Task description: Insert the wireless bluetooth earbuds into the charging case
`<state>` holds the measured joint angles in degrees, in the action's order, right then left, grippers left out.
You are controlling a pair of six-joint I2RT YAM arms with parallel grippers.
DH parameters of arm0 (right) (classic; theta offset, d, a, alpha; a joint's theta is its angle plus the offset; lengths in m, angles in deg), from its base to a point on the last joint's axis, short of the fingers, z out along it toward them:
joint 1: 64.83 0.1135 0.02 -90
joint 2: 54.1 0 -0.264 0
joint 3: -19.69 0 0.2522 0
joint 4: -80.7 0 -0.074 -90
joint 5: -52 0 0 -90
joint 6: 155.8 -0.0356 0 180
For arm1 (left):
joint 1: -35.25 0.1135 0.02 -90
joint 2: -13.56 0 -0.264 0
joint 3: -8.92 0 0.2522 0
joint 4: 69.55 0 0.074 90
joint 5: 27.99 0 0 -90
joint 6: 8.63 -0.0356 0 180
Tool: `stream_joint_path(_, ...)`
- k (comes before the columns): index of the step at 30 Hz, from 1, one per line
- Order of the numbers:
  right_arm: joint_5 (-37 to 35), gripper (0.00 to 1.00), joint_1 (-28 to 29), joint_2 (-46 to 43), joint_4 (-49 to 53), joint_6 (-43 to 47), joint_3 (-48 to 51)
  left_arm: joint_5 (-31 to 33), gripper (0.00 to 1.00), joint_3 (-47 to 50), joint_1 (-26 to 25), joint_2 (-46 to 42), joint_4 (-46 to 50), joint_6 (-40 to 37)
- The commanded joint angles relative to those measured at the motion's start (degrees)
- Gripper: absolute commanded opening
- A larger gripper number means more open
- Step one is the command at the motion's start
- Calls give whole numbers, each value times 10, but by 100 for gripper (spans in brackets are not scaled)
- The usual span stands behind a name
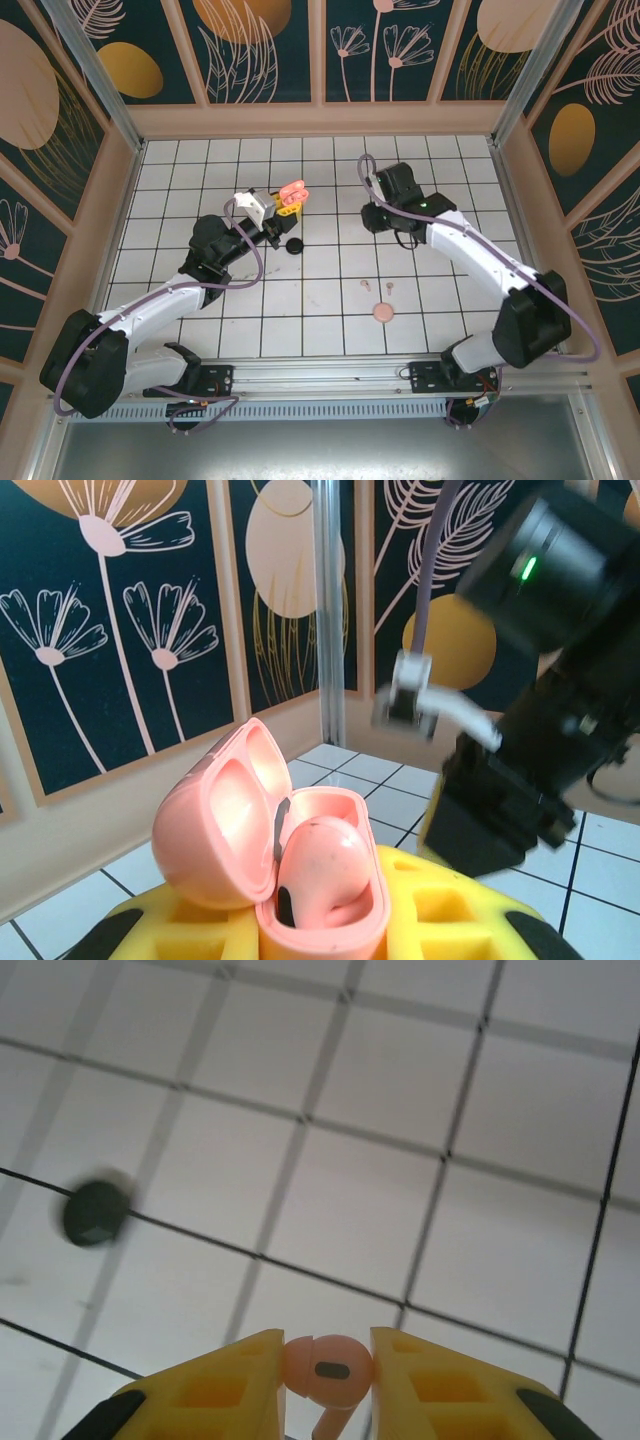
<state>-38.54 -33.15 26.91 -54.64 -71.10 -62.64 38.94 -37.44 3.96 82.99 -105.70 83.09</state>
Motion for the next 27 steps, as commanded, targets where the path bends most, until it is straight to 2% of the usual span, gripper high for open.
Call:
stream_joint_path(1,-1,26,47,-44,-33,-15,-49,-26,0,-16,-2,-2,-35,-5)
stream_joint_path(5,-32,26,107,-77,-90,-9,-71,-40,0,-15,-2,-6,-38,-12)
stream_joint_path(9,-20,27,139,-110,-165,3,-59,-39,0,-18,-3,-4,-34,-17)
stream_joint_path(22,79,28,142,-127,-341,-17,9,-37,0,-32,-2,6,-37,-6)
stream_joint_path(27,89,28,142,-110,-365,-20,13,-39,0,-35,-2,6,-36,-4)
